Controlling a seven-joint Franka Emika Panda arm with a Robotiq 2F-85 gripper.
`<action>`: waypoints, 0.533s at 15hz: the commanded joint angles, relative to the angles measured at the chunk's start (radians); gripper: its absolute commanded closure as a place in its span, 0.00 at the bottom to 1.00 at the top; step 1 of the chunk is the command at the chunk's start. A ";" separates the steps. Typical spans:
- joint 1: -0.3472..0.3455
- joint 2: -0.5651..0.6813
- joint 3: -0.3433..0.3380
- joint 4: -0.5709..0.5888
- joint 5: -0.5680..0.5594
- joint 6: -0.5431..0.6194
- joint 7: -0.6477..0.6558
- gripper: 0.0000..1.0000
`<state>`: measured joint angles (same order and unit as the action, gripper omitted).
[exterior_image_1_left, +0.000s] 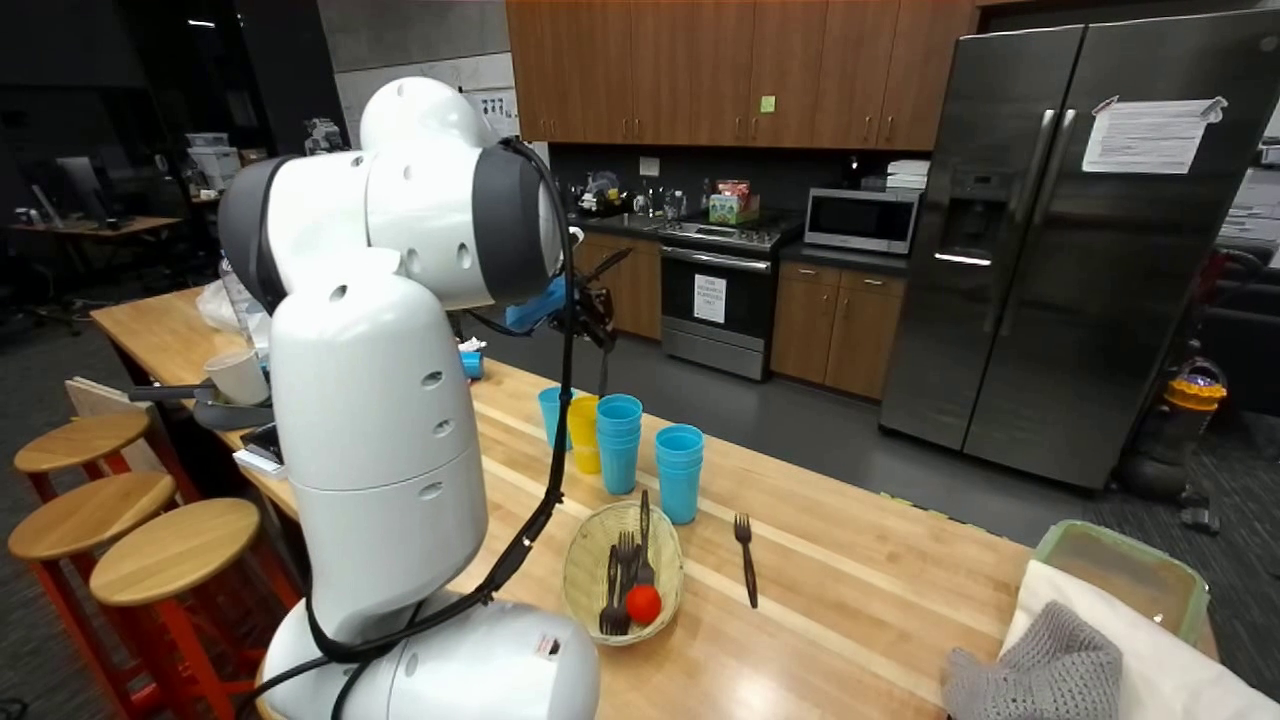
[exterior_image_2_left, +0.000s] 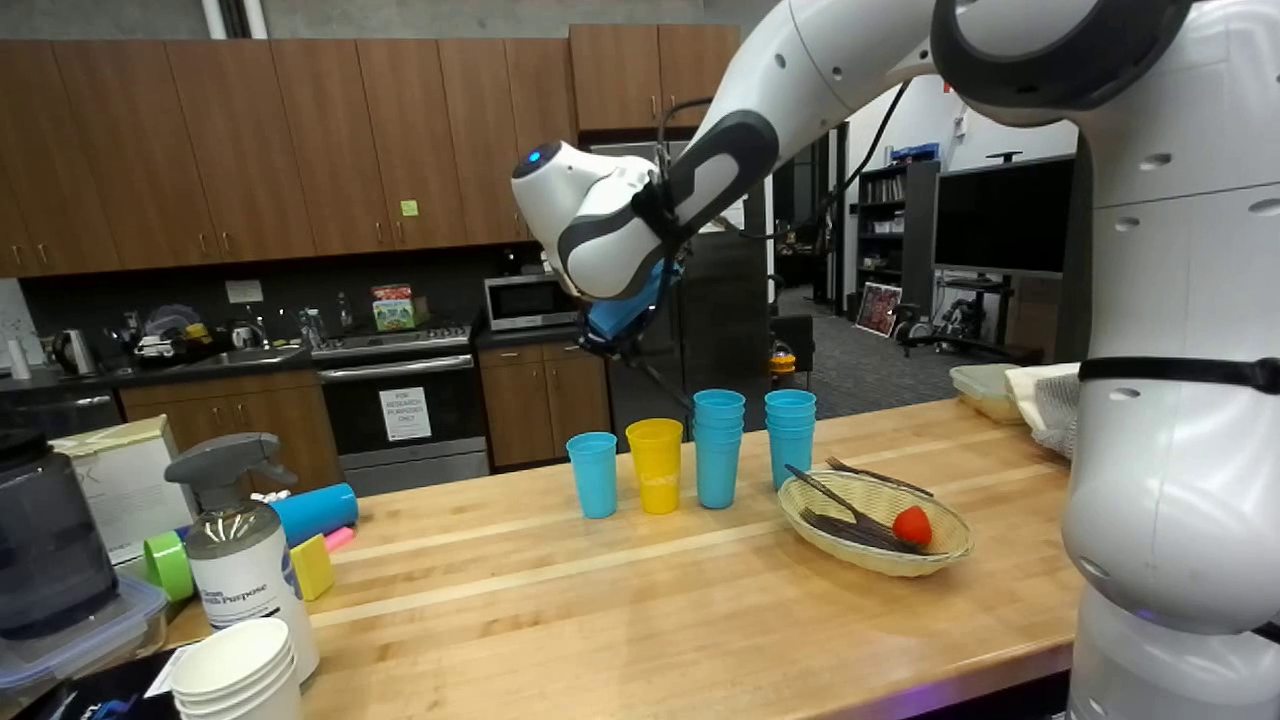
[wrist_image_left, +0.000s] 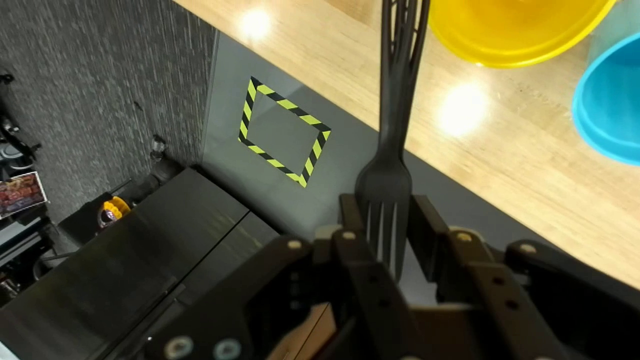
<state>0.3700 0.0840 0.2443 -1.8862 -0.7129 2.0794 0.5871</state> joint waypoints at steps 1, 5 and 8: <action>-0.002 -0.019 0.022 -0.007 -0.008 -0.051 0.002 0.94; 0.012 -0.013 0.049 0.013 -0.015 -0.103 -0.019 0.94; 0.025 -0.017 0.070 0.021 -0.056 -0.083 -0.003 0.94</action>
<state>0.3858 0.0840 0.2982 -1.8738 -0.7266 2.0013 0.5832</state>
